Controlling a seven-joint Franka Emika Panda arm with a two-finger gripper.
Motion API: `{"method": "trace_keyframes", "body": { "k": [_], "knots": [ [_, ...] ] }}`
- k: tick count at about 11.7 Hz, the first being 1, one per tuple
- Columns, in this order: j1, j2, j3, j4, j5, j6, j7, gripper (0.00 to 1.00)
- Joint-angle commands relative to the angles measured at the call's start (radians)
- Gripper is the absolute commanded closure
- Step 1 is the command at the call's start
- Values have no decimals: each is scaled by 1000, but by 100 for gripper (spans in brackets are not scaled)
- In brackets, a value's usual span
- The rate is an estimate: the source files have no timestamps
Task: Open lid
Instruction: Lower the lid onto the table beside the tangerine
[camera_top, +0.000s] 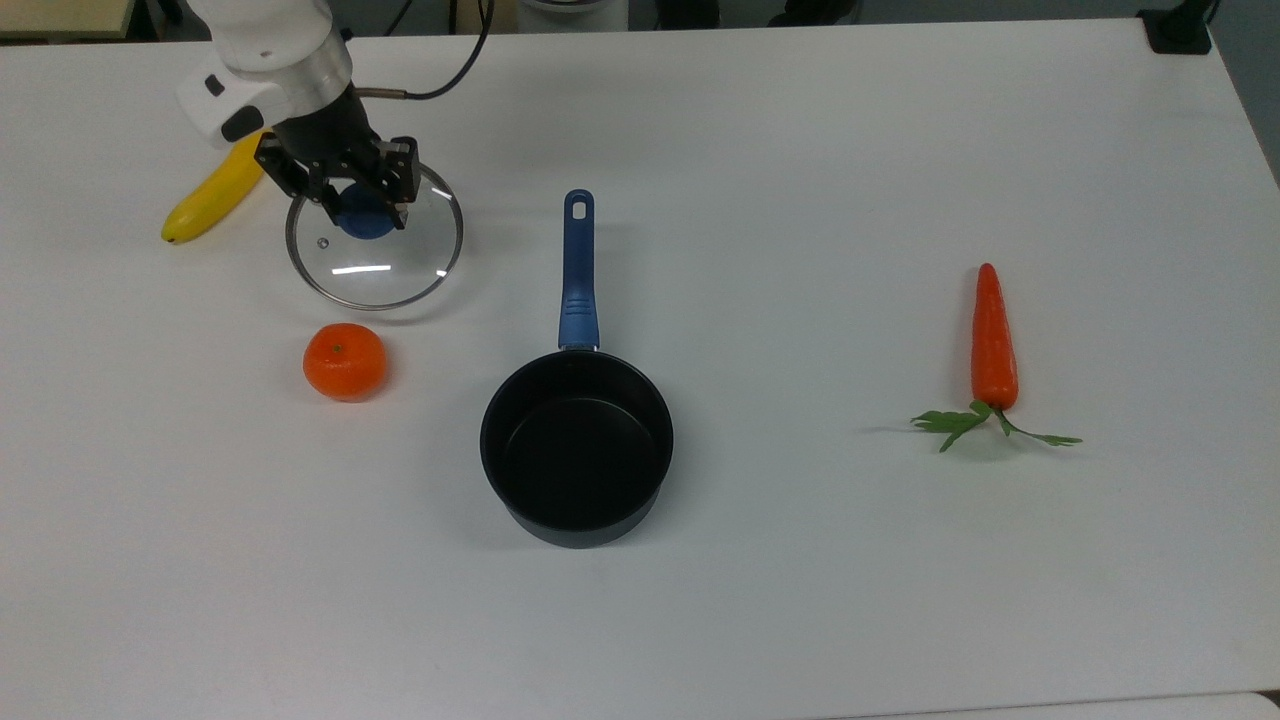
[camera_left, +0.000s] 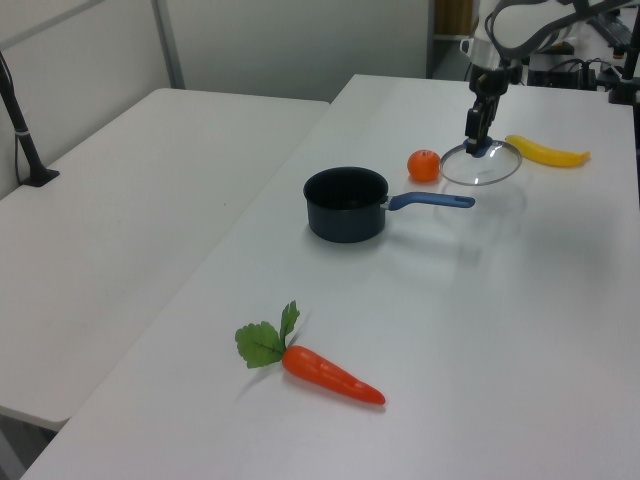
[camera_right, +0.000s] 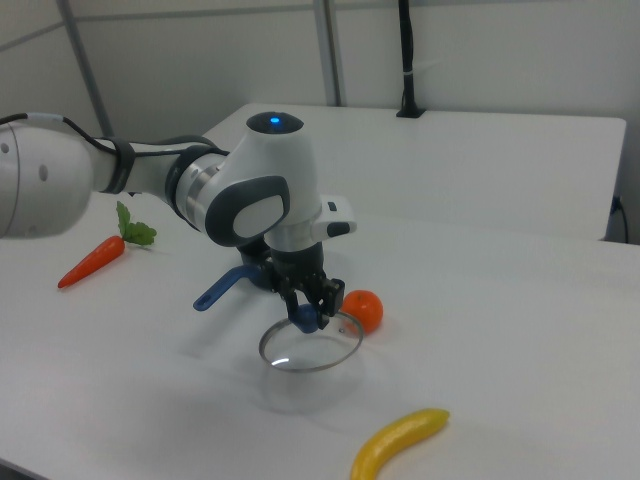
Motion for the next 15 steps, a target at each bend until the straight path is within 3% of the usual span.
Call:
{"method": "trace_keyframes", "body": {
  "k": [1, 10, 11, 13, 15],
  "knots": [
    [2, 20, -5, -15, 5, 30, -39, 61],
    [-27, 83, -3, -23, -3, 67, -110, 60],
    [-30, 90, -2, -23, -7, 65, -114, 55],
    [-45, 106, -2, -23, -30, 65, -116, 37],
    [-51, 116, -2, -21, -38, 65, -122, 32]
  ]
}}
